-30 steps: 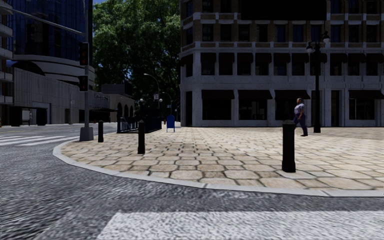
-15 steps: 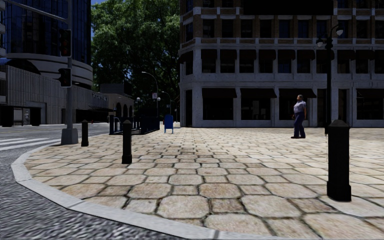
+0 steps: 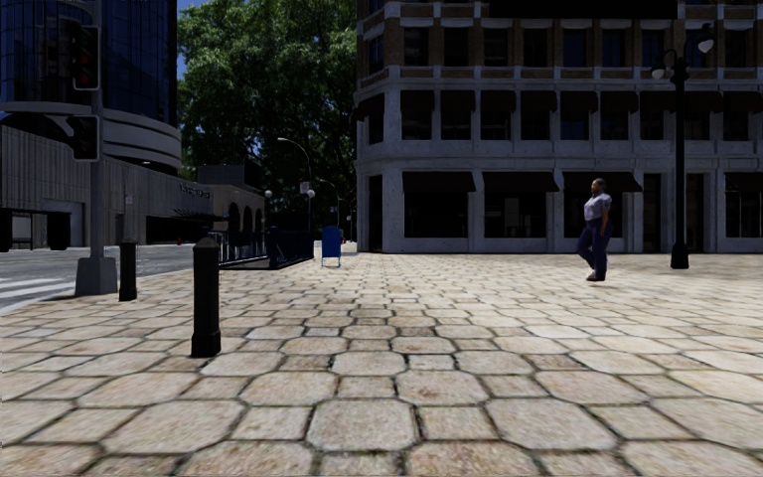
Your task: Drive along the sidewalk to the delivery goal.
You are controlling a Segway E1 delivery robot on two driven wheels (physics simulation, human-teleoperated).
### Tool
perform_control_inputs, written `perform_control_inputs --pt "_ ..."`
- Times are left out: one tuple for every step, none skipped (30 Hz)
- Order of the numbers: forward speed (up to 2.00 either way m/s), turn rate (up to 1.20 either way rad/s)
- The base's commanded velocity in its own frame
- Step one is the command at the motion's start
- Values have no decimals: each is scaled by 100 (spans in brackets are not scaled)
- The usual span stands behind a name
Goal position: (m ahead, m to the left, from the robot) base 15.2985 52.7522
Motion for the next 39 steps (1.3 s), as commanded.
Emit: perform_control_inputs --pt "163 0" --pt "163 0" --pt "163 0" --pt "163 0" --pt "163 0" --pt "163 0" --pt "163 0" --pt "163 0" --pt "163 0" --pt "163 0" --pt "163 0" --pt "163 0" --pt "163 0" --pt "163 0" --pt "163 0" --pt "163 0" --pt "163 0" --pt "163 0" --pt "163 0" --pt "163 0" --pt "163 0" --pt "163 0" --pt "163 0" --pt "163 0" --pt "163 0" --pt "163 0" --pt "163 8" --pt "163 22" --pt "163 34" --pt "163 34" --pt "165 41" --pt "200 43" --pt "200 45" --pt "200 45" --pt "200 46" --pt "200 47" --pt "200 47" --pt "200 47" --pt "200 47"
